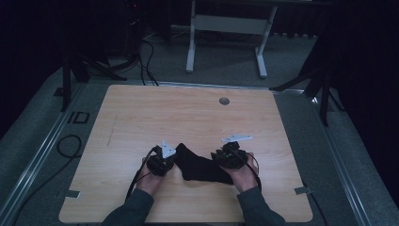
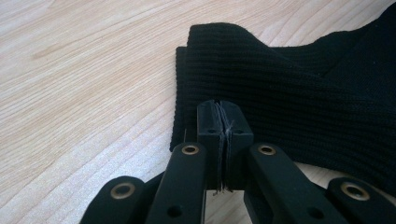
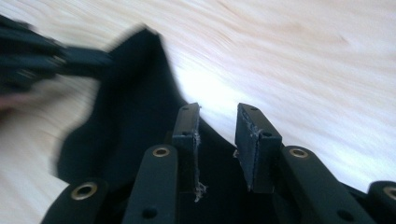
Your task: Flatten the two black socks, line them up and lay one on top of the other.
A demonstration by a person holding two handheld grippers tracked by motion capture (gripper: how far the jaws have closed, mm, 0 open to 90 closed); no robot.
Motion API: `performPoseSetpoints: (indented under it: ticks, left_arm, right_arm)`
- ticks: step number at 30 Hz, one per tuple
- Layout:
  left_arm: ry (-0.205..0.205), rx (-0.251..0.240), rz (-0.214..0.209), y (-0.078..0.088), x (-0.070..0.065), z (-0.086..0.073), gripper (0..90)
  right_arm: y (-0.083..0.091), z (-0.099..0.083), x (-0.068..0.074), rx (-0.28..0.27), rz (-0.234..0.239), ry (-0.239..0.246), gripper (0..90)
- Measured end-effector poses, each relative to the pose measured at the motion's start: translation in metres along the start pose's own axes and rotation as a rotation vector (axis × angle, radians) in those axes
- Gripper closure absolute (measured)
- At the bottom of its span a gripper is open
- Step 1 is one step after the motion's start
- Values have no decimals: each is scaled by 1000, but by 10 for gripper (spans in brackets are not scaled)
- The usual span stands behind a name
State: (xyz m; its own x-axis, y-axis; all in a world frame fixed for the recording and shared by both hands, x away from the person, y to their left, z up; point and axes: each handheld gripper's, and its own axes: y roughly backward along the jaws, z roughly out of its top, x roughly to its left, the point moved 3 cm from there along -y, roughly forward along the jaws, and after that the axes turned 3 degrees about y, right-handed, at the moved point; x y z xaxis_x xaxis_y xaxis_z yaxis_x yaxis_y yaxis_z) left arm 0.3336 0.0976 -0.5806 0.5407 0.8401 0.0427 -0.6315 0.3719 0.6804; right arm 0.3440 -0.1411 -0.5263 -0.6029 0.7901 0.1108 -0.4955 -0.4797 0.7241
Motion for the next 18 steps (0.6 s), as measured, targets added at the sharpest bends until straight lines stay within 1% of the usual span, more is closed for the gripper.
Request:
performPoseSetpoints:
  ticks: [2, 4, 7, 9, 11, 13, 14, 18]
  left_arm:
    - [-3, 3, 2, 0, 0, 0, 886]
    - [-5, 7, 3, 0, 0, 0, 886]
    - [-1, 9, 3, 0, 0, 0, 888]
    - [2, 11, 4, 0, 0, 0, 888]
    - [-1, 11, 7, 0, 0, 0, 888]
    - [-1, 12, 7, 0, -1, 0, 889]
    - [-1, 12, 8, 0, -1, 0, 889]
    - [0, 13, 9, 0, -1, 0, 889]
  right_arm:
    - [-2, -8, -8, 23, -16, -15, 688]
    - [-5, -17, -15, 51, -46, -22, 673]
    - [-10, -27, -23, 84, -83, -39, 637]
    - [-13, -30, -25, 93, -88, -56, 624]
    - [-16, -33, -26, 102, -74, -65, 624]
    - [-18, -34, -25, 109, -63, -68, 661]
    - [-19, -34, -24, 111, -55, -69, 695]
    - [-17, -34, -22, 104, -51, -54, 835]
